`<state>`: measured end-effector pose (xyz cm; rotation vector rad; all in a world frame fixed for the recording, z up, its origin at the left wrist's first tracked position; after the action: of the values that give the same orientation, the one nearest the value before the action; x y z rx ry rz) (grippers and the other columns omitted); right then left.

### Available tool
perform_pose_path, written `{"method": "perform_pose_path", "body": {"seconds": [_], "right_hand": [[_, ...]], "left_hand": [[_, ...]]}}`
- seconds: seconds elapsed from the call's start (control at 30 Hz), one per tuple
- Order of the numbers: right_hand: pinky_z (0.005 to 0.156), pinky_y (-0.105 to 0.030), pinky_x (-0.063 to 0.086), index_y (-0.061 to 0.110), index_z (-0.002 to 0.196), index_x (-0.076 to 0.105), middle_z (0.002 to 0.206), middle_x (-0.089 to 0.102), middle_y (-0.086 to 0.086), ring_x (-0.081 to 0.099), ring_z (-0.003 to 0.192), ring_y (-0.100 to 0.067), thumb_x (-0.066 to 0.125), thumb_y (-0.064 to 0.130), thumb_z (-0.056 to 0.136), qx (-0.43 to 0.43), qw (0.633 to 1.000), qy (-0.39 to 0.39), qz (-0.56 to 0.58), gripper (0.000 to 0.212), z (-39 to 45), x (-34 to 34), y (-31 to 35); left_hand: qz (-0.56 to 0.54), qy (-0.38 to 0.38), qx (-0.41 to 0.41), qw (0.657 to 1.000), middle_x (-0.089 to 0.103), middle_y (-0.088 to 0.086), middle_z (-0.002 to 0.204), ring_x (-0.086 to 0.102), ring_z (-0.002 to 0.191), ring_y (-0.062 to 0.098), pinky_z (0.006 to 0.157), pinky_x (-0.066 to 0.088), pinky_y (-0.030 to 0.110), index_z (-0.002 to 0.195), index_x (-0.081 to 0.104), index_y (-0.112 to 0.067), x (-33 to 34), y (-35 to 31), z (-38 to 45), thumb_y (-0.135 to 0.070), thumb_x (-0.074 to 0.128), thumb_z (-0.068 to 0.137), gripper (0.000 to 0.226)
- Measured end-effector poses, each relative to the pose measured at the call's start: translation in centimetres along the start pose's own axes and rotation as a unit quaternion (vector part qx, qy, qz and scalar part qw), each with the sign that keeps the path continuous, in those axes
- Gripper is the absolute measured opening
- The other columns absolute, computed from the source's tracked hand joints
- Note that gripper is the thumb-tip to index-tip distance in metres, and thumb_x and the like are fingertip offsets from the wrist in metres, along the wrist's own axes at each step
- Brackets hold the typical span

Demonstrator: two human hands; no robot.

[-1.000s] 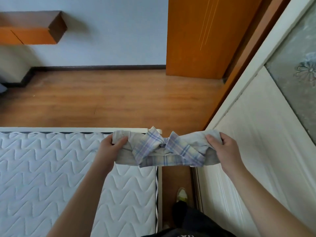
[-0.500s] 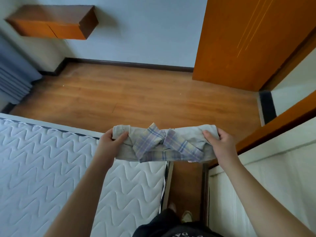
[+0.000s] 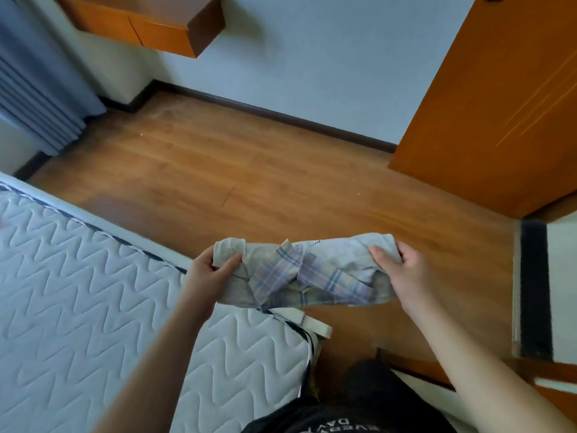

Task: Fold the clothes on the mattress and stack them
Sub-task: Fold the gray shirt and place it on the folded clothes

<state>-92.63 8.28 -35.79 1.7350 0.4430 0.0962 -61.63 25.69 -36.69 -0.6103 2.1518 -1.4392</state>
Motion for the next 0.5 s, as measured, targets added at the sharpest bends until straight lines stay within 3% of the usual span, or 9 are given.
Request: {"method": "perform_pose_path", "body": {"seconds": [0.13, 0.27, 0.37, 0.5], "right_hand": [[0.052, -0.016, 0.051, 0.031, 0.089, 0.072, 0.085, 0.075, 0.013, 0.072, 0.073, -0.008, 0.071, 0.033, 0.087, -0.003, 1.0, 0.012, -0.014, 0.003, 5.1, 0.3, 1.1], [0.051, -0.013, 0.049, 0.03, 0.09, 0.071, 0.084, 0.074, 0.017, 0.071, 0.071, -0.004, 0.071, 0.033, 0.087, -0.003, 0.998, 0.05, -0.026, 0.004, 10.7, 0.6, 1.9], [0.055, -0.018, 0.052, 0.038, 0.088, 0.073, 0.086, 0.075, 0.011, 0.072, 0.074, -0.008, 0.071, 0.034, 0.087, -0.005, 0.995, 0.091, -0.028, 0.005, 15.5, 0.4, 2.1], [0.063, -0.032, 0.056, 0.039, 0.089, 0.072, 0.087, 0.076, 0.008, 0.073, 0.076, -0.012, 0.071, 0.036, 0.087, 0.007, 0.988, 0.15, -0.03, 0.004, 22.1, 0.1, 2.8]], "left_hand": [[-0.013, -0.022, 0.0, 1.0, 0.075, 0.006, 0.091, 0.072, 0.089, 0.026, 0.081, 0.059, 0.05, 0.093, 0.072, -0.027, 0.9, -1.4, 2.8, -0.042, 0.075, 0.072, 0.025], [-0.021, -0.055, -0.002, 0.998, 0.074, 0.009, 0.092, 0.071, 0.09, 0.03, 0.081, 0.058, 0.054, 0.093, 0.071, -0.025, 2.4, -2.7, 4.9, -0.041, 0.075, 0.074, 0.025], [-0.033, -0.098, -0.009, 0.995, 0.073, 0.012, 0.093, 0.07, 0.091, 0.033, 0.08, 0.058, 0.052, 0.095, 0.071, -0.021, 4.1, -3.3, 6.5, -0.041, 0.075, 0.075, 0.028], [-0.046, -0.164, -0.018, 0.985, 0.074, 0.007, 0.091, 0.072, 0.086, 0.024, 0.072, 0.058, 0.037, 0.094, 0.071, -0.024, 7.1, -4.6, 8.7, -0.029, 0.074, 0.084, 0.011]]}}
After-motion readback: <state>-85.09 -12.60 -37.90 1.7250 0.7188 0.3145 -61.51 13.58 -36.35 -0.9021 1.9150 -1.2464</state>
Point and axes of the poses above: each hand's wrist, its own z-axis towards the middle knuckle, its own x-axis out of the palm, y = z × x, the point moved 3 cm from there along z, towards the middle knuckle
